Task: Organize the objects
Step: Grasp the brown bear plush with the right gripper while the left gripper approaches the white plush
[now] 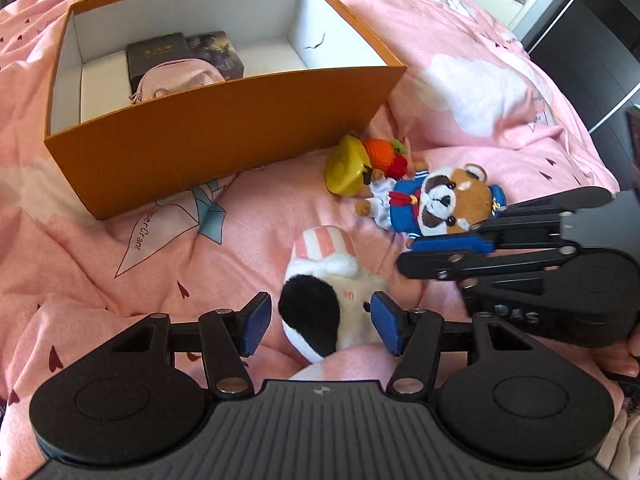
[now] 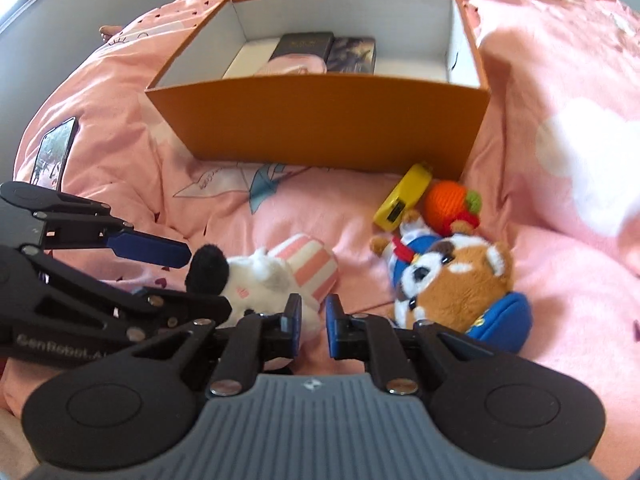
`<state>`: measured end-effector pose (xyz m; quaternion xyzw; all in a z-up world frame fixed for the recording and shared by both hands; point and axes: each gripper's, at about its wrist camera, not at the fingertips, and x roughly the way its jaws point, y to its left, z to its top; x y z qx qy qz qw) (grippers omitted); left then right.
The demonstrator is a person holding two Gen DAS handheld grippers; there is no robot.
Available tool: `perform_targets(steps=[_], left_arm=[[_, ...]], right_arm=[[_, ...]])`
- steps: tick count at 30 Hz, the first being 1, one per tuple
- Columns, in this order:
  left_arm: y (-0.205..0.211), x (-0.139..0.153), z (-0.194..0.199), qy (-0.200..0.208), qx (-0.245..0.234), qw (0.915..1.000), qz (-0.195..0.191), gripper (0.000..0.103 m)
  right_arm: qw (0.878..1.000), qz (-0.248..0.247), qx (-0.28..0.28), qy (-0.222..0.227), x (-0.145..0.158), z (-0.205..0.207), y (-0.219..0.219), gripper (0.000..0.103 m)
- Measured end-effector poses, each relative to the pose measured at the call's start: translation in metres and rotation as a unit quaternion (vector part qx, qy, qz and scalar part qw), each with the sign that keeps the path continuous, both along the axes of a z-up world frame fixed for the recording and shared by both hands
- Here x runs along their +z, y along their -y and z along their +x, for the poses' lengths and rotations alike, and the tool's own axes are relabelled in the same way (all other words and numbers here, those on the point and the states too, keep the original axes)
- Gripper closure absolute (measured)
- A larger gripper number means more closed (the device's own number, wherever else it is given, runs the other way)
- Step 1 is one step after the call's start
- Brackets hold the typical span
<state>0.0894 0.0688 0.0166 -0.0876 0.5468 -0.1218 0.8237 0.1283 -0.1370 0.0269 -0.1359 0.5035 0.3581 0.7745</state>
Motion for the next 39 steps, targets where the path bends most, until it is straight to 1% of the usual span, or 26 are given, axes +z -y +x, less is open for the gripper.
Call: perform_targets(steps=[2, 3, 4, 5, 8, 9, 11, 13, 14, 16, 17, 18, 20, 22, 25, 27, 29, 31, 35, 39], left_arm=[[-0.003, -0.005, 0.005, -0.01, 0.007, 0.9999, -0.011, 0.036], [-0.003, -0.008, 0.007, -0.015, 0.01, 0.9997, -0.015, 0.036], [-0.002, -0.01, 0.009, -0.021, 0.013, 0.9996, -0.016, 0.035], [-0.002, -0.012, 0.01, -0.024, 0.016, 0.9994, -0.016, 0.034], [-0.001, -0.017, 0.014, -0.039, 0.022, 0.9985, -0.033, 0.033], [-0.001, -0.019, 0.016, -0.044, 0.025, 0.998, -0.037, 0.033], [0.0, -0.024, 0.018, -0.055, 0.029, 0.9974, -0.035, 0.033], [0.0, -0.028, 0.018, -0.062, 0.03, 0.997, -0.036, 0.034], [0.0, -0.029, 0.018, -0.065, 0.03, 0.9967, -0.04, 0.034], [-0.001, -0.031, 0.019, -0.069, 0.031, 0.9962, -0.043, 0.034], [-0.001, -0.031, 0.019, -0.071, 0.032, 0.996, -0.045, 0.034], [-0.001, -0.032, 0.02, -0.072, 0.032, 0.9958, -0.046, 0.034], [0.0, -0.034, 0.022, -0.076, 0.032, 0.9954, -0.049, 0.034], [0.001, -0.036, 0.023, -0.08, 0.03, 0.995, -0.052, 0.034], [0.005, -0.039, 0.025, -0.085, 0.025, 0.9947, -0.052, 0.034], [0.007, -0.04, 0.026, -0.086, 0.024, 0.9946, -0.051, 0.034], [0.006, -0.041, 0.026, -0.087, 0.024, 0.9945, -0.053, 0.035], [0.005, -0.042, 0.027, -0.088, 0.024, 0.9943, -0.055, 0.036], [0.007, -0.044, 0.023, -0.086, 0.017, 0.995, -0.049, 0.038], [0.012, -0.045, 0.021, -0.081, 0.014, 0.9959, -0.04, 0.039]], right_arm=[[1.0, 0.003, -0.007, 0.019, 0.011, 0.004, 0.007, 0.089], [1.0, 0.004, -0.011, 0.029, 0.016, 0.006, 0.009, 0.086], [0.999, 0.004, -0.015, 0.039, 0.021, 0.007, 0.012, 0.083], [0.999, 0.004, -0.02, 0.05, 0.026, 0.009, 0.016, 0.076], [0.996, -0.007, -0.03, 0.086, 0.038, 0.016, 0.025, 0.071], [0.995, -0.012, -0.035, 0.093, 0.04, 0.02, 0.028, 0.067], [0.994, -0.029, -0.046, 0.096, 0.04, 0.03, 0.032, 0.065], [0.994, -0.039, -0.053, 0.087, 0.036, 0.043, 0.035, 0.065], [0.995, -0.039, -0.056, 0.072, 0.033, 0.052, 0.037, 0.064], [0.997, -0.036, -0.057, 0.032, 0.025, 0.067, 0.039, 0.062], [0.998, -0.032, -0.054, 0.009, 0.019, 0.073, 0.041, 0.057], [0.998, -0.028, -0.055, -0.008, 0.015, 0.078, 0.042, 0.054], [0.998, -0.022, -0.054, -0.037, 0.009, 0.085, 0.043, 0.052], [0.996, -0.014, -0.051, -0.069, 0.001, 0.09, 0.043, 0.051], [0.991, -0.011, -0.055, -0.121, -0.01, 0.096, 0.047, 0.048], [0.988, -0.011, -0.057, -0.146, -0.015, 0.096, 0.049, 0.048], [0.988, -0.013, -0.05, -0.147, -0.016, 0.092, 0.049, 0.049], [0.989, -0.023, -0.038, -0.139, -0.015, 0.087, 0.047, 0.05], [0.993, -0.043, -0.019, -0.107, -0.009, 0.075, 0.041, 0.053], [0.996, -0.04, -0.005, -0.077, 0.003, 0.066, 0.034, 0.054]])
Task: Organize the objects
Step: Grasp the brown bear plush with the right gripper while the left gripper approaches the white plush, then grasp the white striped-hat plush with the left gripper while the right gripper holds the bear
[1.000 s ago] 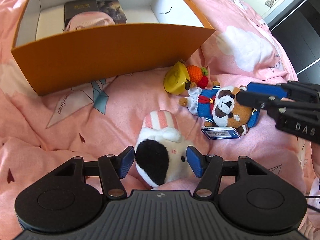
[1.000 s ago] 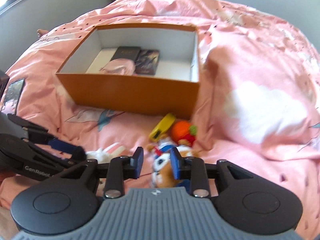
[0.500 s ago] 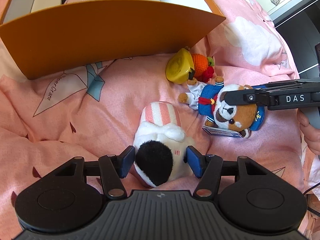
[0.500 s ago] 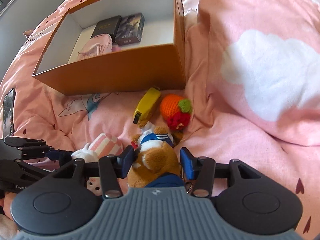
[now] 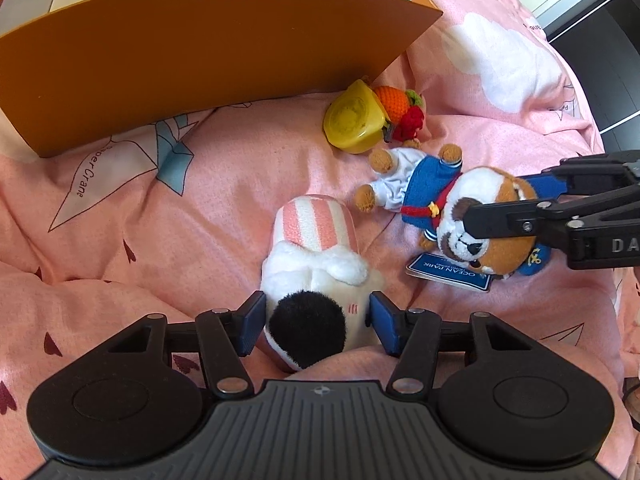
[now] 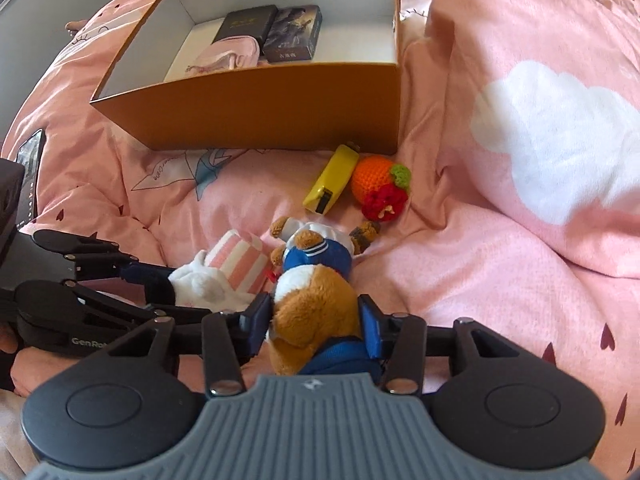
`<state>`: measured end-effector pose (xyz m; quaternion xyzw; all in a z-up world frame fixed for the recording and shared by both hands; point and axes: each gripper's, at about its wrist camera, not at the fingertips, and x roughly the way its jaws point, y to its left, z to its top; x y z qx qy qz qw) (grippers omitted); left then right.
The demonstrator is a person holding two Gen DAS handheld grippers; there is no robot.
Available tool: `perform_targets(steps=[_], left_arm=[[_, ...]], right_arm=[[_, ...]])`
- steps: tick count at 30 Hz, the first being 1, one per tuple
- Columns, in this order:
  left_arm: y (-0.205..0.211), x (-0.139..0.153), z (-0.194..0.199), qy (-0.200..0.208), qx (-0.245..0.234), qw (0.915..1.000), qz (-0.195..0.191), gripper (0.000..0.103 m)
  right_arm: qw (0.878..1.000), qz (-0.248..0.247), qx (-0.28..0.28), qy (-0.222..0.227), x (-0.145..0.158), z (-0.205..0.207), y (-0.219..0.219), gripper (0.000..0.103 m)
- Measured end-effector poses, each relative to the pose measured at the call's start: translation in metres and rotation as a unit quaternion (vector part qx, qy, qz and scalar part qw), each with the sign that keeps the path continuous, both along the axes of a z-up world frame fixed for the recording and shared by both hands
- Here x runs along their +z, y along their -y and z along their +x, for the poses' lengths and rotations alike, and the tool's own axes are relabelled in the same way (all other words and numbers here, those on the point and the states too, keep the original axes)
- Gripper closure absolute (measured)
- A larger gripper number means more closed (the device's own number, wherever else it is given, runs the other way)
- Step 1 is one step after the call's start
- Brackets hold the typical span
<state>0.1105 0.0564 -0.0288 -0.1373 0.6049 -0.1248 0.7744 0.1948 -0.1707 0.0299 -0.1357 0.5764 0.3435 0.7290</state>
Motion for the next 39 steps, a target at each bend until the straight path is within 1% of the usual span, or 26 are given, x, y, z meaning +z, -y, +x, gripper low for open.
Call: perform_targets(steps=[4, 7, 11, 13, 15, 18, 25, 26, 33, 39], left_arm=[[0.0, -0.001, -0.001, 0.003, 0.008, 1.0, -0.004, 0.042], [0.001, 0.005, -0.006, 0.02, 0.013, 0.9997, 0.0, 0.045], [-0.007, 0.017, -0.008, 0.043, 0.024, 0.9987, -0.014, 0.05], [-0.011, 0.023, -0.01, 0.056, 0.029, 0.9979, -0.015, 0.052], [-0.015, 0.032, -0.011, 0.073, 0.037, 0.9965, -0.015, 0.052], [-0.024, 0.045, -0.013, 0.098, 0.055, 0.9933, -0.026, 0.053], [-0.044, 0.085, -0.012, 0.16, 0.1, 0.9806, -0.053, 0.053], [-0.046, 0.09, -0.011, 0.168, 0.106, 0.9785, -0.055, 0.054], [-0.064, 0.116, -0.002, 0.21, 0.142, 0.9645, -0.074, 0.056], [-0.072, 0.138, 0.014, 0.253, 0.154, 0.9535, -0.057, 0.056]], right_arm=[[1.0, 0.009, 0.0, 0.018, 0.011, -0.006, 0.0, 0.054], [0.999, 0.027, -0.013, 0.028, 0.02, -0.007, 0.004, 0.054], [0.997, 0.058, -0.029, 0.04, 0.035, -0.008, 0.008, 0.054], [0.996, 0.07, -0.037, 0.044, 0.042, -0.008, 0.009, 0.054], [0.995, 0.077, -0.042, 0.049, 0.048, -0.007, 0.01, 0.054], [0.993, 0.088, -0.049, 0.06, 0.055, -0.005, 0.01, 0.054], [0.989, 0.117, -0.045, 0.075, 0.069, 0.0, -0.001, 0.054], [0.988, 0.121, -0.045, 0.078, 0.072, 0.001, -0.003, 0.054], [0.98, 0.163, -0.056, 0.103, 0.094, 0.01, -0.013, 0.054], [0.97, 0.202, -0.064, 0.122, 0.117, 0.02, -0.024, 0.054]])
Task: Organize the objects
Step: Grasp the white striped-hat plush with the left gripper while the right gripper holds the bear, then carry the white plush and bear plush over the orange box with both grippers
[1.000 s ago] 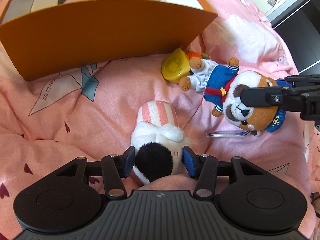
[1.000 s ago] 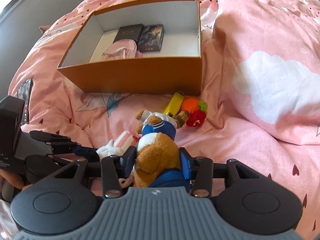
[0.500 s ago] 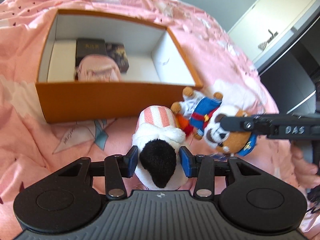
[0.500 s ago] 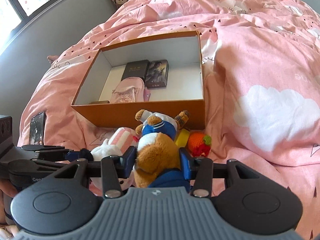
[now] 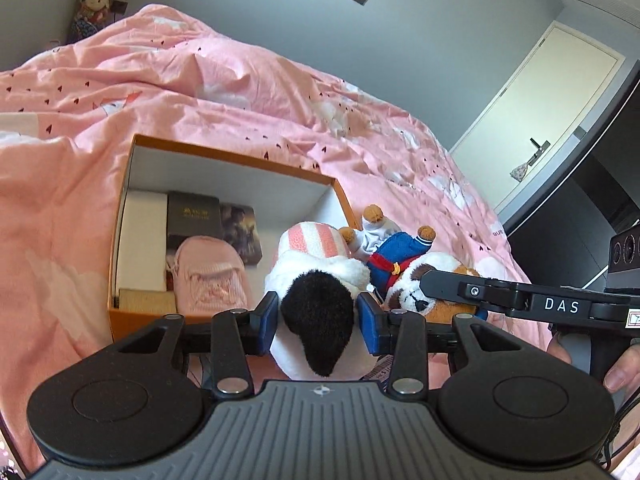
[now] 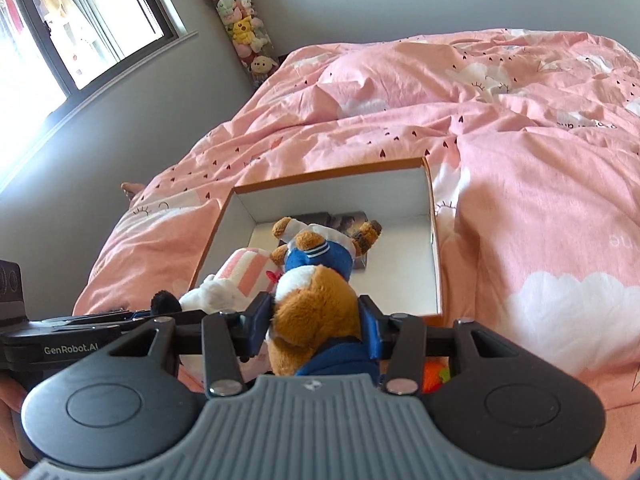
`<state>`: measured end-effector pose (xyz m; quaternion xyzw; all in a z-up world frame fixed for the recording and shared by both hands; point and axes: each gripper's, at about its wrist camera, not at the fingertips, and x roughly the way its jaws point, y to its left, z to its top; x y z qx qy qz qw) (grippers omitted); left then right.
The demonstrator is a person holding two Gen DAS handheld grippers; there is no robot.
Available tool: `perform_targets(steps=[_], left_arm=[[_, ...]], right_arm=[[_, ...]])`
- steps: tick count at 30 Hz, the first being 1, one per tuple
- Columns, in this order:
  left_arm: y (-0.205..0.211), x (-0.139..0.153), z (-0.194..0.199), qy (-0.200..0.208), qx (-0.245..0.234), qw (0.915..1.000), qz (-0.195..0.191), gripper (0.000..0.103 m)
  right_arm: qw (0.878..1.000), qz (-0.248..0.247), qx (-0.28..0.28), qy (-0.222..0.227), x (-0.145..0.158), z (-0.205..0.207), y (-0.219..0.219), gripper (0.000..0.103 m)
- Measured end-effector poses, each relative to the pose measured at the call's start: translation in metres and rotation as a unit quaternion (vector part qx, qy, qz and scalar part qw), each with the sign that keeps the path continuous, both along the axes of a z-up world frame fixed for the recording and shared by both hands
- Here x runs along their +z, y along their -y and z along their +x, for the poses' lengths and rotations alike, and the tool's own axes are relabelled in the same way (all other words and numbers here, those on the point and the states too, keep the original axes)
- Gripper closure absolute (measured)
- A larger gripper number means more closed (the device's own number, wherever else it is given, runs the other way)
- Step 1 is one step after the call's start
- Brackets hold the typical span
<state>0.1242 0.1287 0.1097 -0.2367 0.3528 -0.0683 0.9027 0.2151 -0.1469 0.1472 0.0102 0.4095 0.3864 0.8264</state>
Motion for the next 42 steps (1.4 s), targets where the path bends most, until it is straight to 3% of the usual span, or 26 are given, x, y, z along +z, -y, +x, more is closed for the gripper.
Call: perform_targets(steps=[7, 13, 16, 23, 30, 35, 42], left_arm=[[-0.003, 0.011, 0.02, 0.034, 0.035, 0.9984, 0.03, 0.056], [-0.012, 0.008, 0.041, 0.045, 0.066, 0.9965, 0.027, 0.056], [-0.016, 0.001, 0.053, 0.043, 0.079, 0.9959, 0.005, 0.056], [-0.015, -0.035, 0.077, 0.001, 0.089, 0.9953, -0.04, 0.056], [-0.024, -0.07, 0.09, -0.047, 0.099, 0.9906, -0.082, 0.056], [-0.021, -0.089, 0.102, -0.079, 0.084, 0.9879, -0.104, 0.056], [-0.01, -0.101, 0.113, -0.114, 0.068, 0.9886, -0.072, 0.056]], right_arm=[[0.999, 0.027, -0.02, 0.019, 0.013, 0.022, -0.013, 0.054], [0.998, 0.032, -0.045, 0.009, 0.001, 0.043, -0.021, 0.054], [0.998, 0.038, -0.059, -0.007, -0.012, 0.053, -0.022, 0.054], [0.993, 0.073, -0.085, -0.034, -0.033, 0.074, -0.021, 0.054], [0.992, 0.045, -0.096, -0.066, -0.064, 0.092, -0.034, 0.055], [0.993, 0.013, -0.109, -0.049, -0.081, 0.098, -0.041, 0.055], [0.99, -0.008, -0.126, -0.069, -0.104, 0.108, -0.045, 0.055]])
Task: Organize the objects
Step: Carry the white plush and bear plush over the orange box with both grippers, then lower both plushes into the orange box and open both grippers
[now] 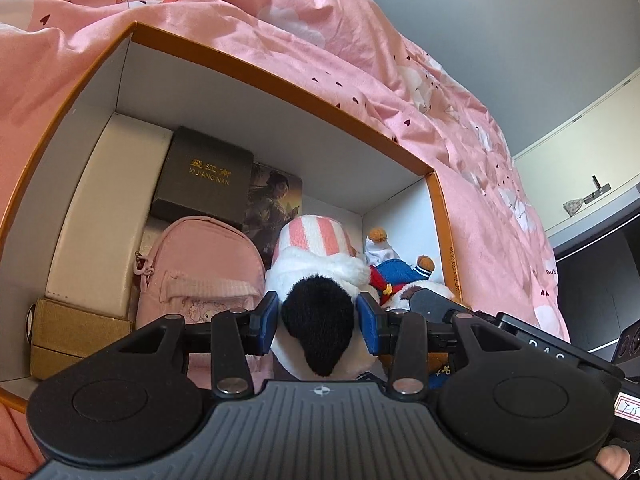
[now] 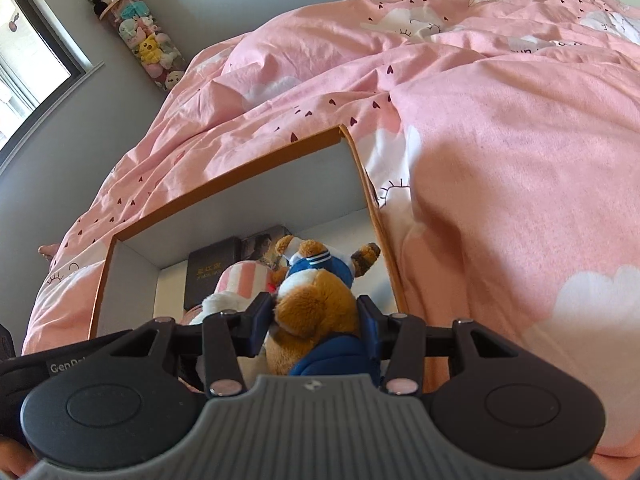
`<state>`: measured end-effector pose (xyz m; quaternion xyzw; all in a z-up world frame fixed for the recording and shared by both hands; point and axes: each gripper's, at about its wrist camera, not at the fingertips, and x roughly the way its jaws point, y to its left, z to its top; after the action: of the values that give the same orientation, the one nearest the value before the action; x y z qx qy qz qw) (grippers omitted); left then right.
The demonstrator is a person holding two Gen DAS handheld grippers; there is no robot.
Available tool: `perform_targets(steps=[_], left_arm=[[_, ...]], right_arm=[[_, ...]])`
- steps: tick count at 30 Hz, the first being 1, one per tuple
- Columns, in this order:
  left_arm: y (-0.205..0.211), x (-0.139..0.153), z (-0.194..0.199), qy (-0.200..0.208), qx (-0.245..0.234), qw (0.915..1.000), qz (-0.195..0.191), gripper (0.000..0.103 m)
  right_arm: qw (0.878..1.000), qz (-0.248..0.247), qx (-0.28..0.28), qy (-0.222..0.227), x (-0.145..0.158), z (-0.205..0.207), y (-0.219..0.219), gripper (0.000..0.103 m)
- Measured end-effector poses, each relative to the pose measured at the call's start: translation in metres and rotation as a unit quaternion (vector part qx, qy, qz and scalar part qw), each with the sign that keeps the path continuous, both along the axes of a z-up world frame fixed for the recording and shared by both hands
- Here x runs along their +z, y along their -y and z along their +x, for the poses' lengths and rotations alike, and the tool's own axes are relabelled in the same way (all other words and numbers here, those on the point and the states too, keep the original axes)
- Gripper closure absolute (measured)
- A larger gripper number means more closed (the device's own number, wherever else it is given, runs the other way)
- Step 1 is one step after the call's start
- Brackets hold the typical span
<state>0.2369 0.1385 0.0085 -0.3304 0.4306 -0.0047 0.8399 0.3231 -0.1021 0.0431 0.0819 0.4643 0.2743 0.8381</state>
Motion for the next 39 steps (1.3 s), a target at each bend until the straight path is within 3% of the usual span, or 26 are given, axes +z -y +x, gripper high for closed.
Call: perform_targets(steps=[8, 17, 23, 25, 27, 34, 39], left_arm=[[0.015, 0.003, 0.01, -0.026, -0.067, 0.9961, 0.053, 0.055], [0.006, -0.001, 0.019, -0.05, -0.062, 0.9968, 0.011, 0.055], [0.015, -0.011, 0.03, -0.09, -0.082, 0.9924, 0.017, 0.059], [0.02, -0.011, 0.029, -0.089, -0.082, 0.9919, 0.038, 0.06], [0.02, -0.01, 0.026, -0.087, -0.085, 0.9915, 0.046, 0.06], [0.028, -0.002, 0.022, -0.078, -0.098, 0.9865, 0.106, 0.053], [0.026, 0.002, 0.018, -0.059, -0.098, 0.9891, 0.092, 0.053]], right_arm=[[0.998, -0.056, 0.003, 0.008, -0.008, -0.003, -0.016, 0.054], [0.996, -0.079, 0.041, -0.005, 0.004, 0.001, -0.017, 0.05], [0.99, -0.102, 0.09, 0.02, 0.022, -0.003, -0.016, 0.051], [0.986, -0.118, 0.113, 0.024, 0.025, -0.004, -0.018, 0.055], [0.981, -0.135, 0.134, 0.033, 0.026, -0.006, -0.022, 0.071], [0.958, -0.207, 0.194, 0.042, 0.017, -0.005, -0.038, 0.081], [0.947, -0.242, 0.21, 0.025, 0.006, -0.004, -0.041, 0.088]])
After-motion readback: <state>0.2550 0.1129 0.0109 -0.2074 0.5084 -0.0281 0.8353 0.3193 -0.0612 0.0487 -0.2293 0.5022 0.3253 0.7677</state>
